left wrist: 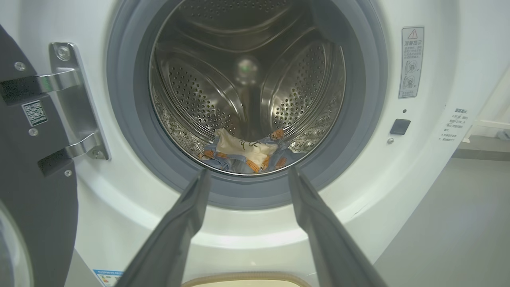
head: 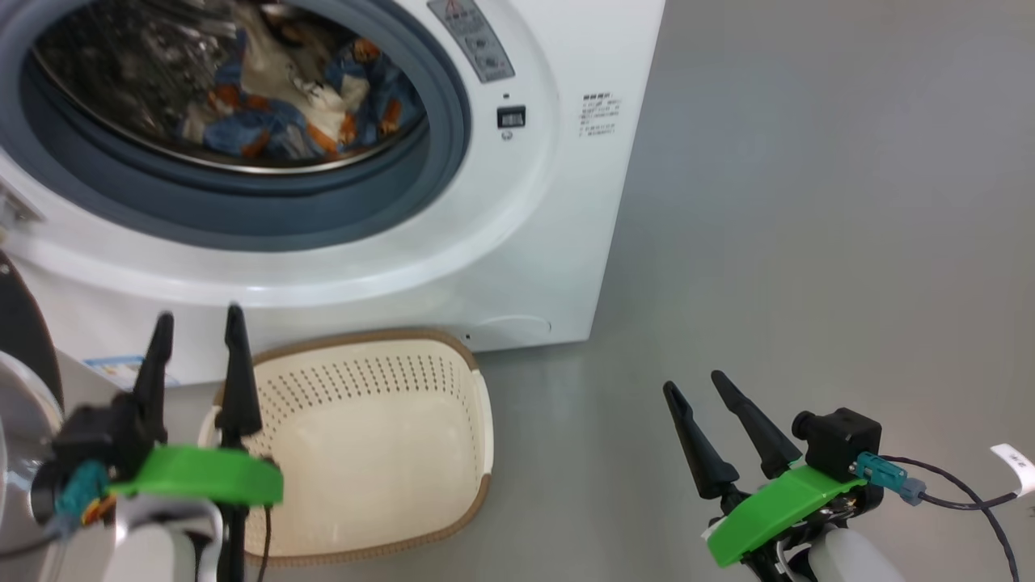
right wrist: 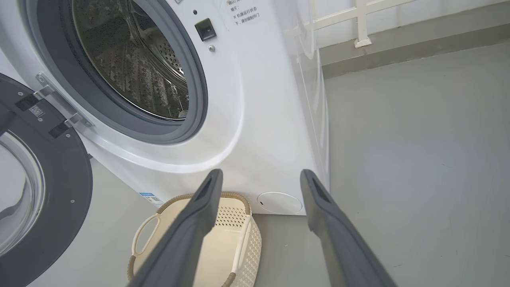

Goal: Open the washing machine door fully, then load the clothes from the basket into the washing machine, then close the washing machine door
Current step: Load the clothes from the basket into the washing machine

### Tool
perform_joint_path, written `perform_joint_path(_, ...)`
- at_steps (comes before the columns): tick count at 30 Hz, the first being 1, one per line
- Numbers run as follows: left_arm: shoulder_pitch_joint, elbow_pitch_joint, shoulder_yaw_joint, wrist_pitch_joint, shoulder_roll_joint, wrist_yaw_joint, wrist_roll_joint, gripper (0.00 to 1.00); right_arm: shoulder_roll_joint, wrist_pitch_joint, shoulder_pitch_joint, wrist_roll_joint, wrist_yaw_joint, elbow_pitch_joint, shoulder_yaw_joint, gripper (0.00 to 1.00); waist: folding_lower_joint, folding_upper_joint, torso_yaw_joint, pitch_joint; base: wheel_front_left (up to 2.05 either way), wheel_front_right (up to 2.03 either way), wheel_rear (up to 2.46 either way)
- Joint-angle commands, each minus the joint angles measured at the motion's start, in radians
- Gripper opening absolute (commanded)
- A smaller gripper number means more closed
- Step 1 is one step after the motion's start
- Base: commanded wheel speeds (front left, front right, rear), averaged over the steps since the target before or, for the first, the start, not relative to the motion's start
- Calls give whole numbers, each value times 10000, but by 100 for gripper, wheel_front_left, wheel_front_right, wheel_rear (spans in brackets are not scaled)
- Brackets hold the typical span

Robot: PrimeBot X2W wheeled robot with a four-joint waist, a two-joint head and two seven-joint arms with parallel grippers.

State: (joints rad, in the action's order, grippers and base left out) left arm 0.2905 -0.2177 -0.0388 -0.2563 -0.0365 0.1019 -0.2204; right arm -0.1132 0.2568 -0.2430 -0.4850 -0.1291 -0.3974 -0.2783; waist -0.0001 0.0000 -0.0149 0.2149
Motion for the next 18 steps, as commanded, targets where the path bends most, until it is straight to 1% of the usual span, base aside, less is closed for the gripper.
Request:
perform_joint_path(1,-327,452,-305,-55,-163,25,127,100,-45,49,180,101,-16,272,-186,100,1,0,16,-536,0,0,0)
perform_joint_path(5,-1139,781,-272,-55,-145,-37,176,100,-126,49,418,100,-16,325,-143,100,1,0,21,-949,0,0,0)
perform_joint_path(12,-2247,1130,34,-55,-140,-401,-20,100,-291,49,881,105,-16,370,-191,100,1,0,53,-1617,0,0,0)
perform_joint_path(18,-2982,1405,178,-55,-139,-575,-60,100,-410,49,1138,274,-16,585,49,100,1,0,79,-1966,0,0,0)
